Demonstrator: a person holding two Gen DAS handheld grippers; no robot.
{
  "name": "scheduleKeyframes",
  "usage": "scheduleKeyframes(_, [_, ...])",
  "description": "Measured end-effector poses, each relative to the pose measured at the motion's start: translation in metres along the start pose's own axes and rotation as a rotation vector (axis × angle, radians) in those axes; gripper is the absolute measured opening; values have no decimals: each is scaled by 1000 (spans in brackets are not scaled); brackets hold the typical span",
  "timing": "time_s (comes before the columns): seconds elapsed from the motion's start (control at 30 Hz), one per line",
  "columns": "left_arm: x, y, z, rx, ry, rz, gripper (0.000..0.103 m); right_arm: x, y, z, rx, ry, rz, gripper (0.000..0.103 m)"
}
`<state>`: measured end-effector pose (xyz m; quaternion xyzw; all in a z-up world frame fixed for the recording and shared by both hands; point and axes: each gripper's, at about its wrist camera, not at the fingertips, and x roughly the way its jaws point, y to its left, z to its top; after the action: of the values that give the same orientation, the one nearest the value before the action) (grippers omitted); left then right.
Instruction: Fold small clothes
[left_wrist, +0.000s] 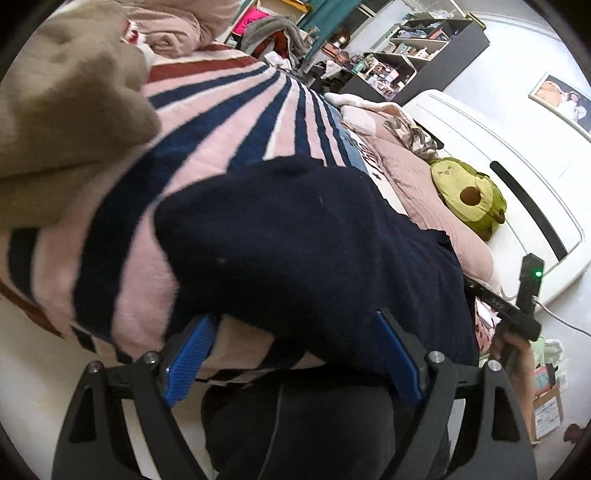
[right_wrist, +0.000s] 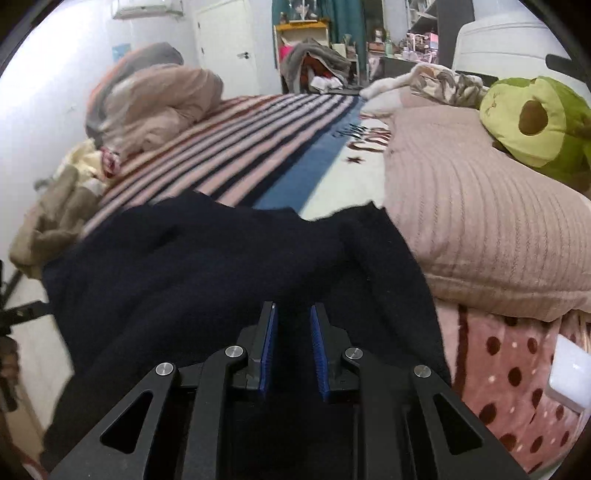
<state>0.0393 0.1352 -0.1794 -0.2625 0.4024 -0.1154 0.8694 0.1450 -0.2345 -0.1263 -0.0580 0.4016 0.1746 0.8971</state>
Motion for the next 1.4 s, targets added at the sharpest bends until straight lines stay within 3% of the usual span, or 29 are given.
scheduleKeyframes(0.1, [9, -2, 4, -8, 7, -5, 83, 11, -17, 0, 47, -2, -36, 14])
scheduleKeyframes(0.33, [20, -8, 9, -14, -1, -23, 83, -19, -59, -2, 116, -138, -331, 15])
scheduleKeyframes(0.4, [24, -7, 11, -28, -5, -30, 83, -31, -70, -5, 159, -166, -356, 16])
scheduleKeyframes(0.53, [28, -8, 17, -56, -32, -49, 83, -38, -60, -7, 162, -169, -217, 17])
scheduleKeyframes(0.6, [30, -9, 22, -67, -57, -55, 74, -37, -42, -7, 129, -159, -97, 17])
scheduleKeyframes(0.67, [35, -11, 27, -74, -66, -46, 55, -33, -18, -6, 86, -146, 8, 17])
scheduleKeyframes(0.77, [39, -18, 32, -65, -82, -55, 35, -26, 26, -3, 0, -117, 164, 17])
scheduleKeyframes(0.9, [32, -34, 35, 11, -124, -12, 27, -20, 74, -3, -84, -89, 315, 16])
scheduleKeyframes(1.17, [6, -47, 40, 85, -202, -12, 23, 13, 115, -12, -165, 11, 296, 17])
scheduleKeyframes(1.4, [-9, -47, 41, 107, -246, -35, 21, 19, 133, -10, -193, 28, 261, 17])
